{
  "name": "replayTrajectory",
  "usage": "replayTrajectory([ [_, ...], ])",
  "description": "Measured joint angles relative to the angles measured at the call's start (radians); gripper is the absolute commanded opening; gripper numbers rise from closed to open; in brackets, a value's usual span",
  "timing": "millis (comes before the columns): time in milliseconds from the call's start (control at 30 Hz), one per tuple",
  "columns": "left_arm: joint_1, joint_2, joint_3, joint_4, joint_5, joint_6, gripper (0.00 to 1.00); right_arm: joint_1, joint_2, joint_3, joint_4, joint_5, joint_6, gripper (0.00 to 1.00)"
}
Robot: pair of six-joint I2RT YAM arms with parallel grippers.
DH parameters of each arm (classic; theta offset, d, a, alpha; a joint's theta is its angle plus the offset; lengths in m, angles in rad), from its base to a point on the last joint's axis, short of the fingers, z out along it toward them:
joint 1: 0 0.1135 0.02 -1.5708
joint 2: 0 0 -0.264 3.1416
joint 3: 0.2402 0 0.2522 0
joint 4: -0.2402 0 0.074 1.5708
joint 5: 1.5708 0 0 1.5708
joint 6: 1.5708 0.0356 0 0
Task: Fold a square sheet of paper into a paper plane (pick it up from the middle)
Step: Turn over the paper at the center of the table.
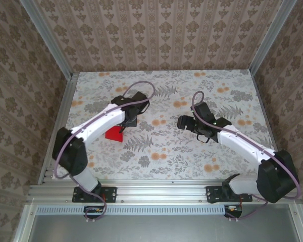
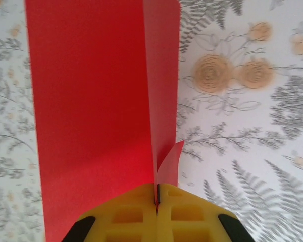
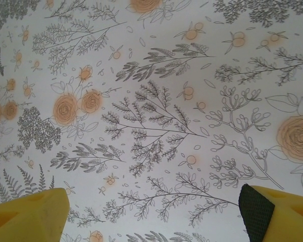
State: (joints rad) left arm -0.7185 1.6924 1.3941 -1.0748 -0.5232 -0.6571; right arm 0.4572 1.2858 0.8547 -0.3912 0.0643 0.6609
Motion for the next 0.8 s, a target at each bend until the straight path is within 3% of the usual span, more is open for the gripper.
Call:
replayTrajectory([
  [167,-0.035,0.172,0.086,-0.044,-0.093,0.000,0.00,-0.016,-0.052,-0.021,-0.003,0.024,0.011,0.90],
  [333,-0.094,0.307,0.166,-0.047,-0.109,0.000,0.00,-0.032,-0.100,-0.031,-0.017,0.043,0.023,0.90],
  [633,-0.204,0.481,0.305,-0.032,-0.027,-0.001,0.06,-0.065,-0.162,-0.063,-0.044,0.061,0.033,0.90],
  [800,-0.232,0.506,0.349,-0.016,0.034,-0.003,0.18,-0.072,-0.167,-0.077,-0.047,0.061,0.044,0.90],
])
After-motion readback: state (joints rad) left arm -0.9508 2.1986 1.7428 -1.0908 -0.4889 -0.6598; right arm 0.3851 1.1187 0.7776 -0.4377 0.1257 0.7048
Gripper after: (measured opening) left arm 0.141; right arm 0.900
